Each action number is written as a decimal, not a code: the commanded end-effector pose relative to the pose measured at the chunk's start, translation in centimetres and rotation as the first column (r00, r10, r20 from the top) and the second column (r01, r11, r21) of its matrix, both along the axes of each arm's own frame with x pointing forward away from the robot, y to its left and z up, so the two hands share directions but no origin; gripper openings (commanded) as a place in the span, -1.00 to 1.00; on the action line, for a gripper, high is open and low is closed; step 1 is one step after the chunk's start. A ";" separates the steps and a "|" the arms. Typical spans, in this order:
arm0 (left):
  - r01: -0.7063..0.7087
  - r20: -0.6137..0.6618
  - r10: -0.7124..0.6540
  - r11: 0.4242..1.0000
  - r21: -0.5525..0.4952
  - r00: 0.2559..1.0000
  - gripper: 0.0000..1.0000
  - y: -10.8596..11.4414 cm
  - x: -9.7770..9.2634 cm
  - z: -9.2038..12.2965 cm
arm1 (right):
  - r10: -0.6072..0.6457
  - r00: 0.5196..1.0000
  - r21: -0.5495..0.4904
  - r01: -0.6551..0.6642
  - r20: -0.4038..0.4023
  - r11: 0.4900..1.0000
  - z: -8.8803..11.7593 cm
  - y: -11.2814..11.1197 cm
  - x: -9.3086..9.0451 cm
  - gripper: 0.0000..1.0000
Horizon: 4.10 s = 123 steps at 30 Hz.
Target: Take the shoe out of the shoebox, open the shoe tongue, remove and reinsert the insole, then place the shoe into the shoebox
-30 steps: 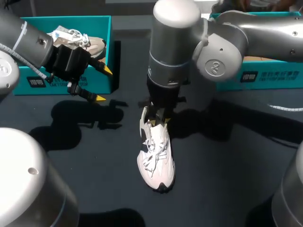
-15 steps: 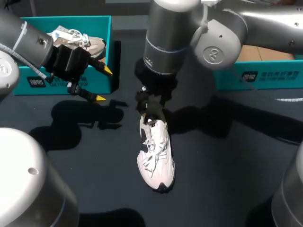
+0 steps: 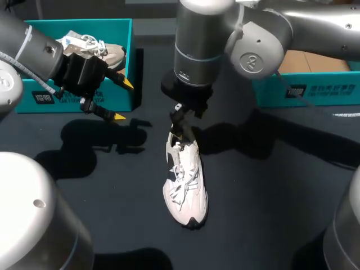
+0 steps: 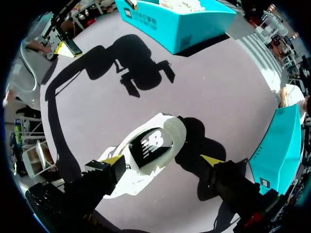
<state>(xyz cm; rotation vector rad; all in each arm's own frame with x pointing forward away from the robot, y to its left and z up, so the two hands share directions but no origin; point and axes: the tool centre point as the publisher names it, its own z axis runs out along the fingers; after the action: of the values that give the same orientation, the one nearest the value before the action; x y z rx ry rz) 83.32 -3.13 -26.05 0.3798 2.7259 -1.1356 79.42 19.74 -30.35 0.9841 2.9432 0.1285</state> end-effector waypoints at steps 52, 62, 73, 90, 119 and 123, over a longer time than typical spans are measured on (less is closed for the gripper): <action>-0.001 0.000 0.001 1.000 0.003 1.000 1.00 0.0 -0.1 0.0 | 0.492 0.871 -0.271 -0.473 0.005 0.839 0.8 -2.1 3.1 -1.00; -0.001 0.000 0.001 1.000 0.003 1.000 1.00 0.0 -0.1 0.0 | 0.588 0.806 -0.249 -0.556 0.071 0.793 12.4 -4.8 2.5 -1.00; -0.001 0.000 0.001 1.000 0.003 1.000 1.00 0.0 -0.1 0.0 | 0.551 0.831 -0.293 -0.509 0.074 0.809 15.8 -5.5 2.9 -1.00; -0.001 0.000 0.001 1.000 0.003 1.000 1.00 0.0 -0.1 0.0 | 0.577 0.814 -0.372 -0.518 0.062 0.771 17.9 -14.9 9.3 -1.00; -0.001 0.000 0.001 1.000 0.003 1.000 1.00 0.0 -0.1 0.0 | 0.485 0.868 -0.476 -0.385 0.104 0.791 20.0 -31.9 20.8 -1.00; -0.001 0.000 0.001 1.000 0.003 1.000 1.00 0.0 -0.1 0.0 | 0.501 0.862 -0.489 -0.405 0.076 0.772 19.5 -32.1 21.1 -1.00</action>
<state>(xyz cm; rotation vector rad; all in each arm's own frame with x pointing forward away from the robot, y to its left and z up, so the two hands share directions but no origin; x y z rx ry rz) 83.32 -3.12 -26.05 0.3797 2.7260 -1.1356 100.30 -12.04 -10.53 0.1954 2.7397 -0.3901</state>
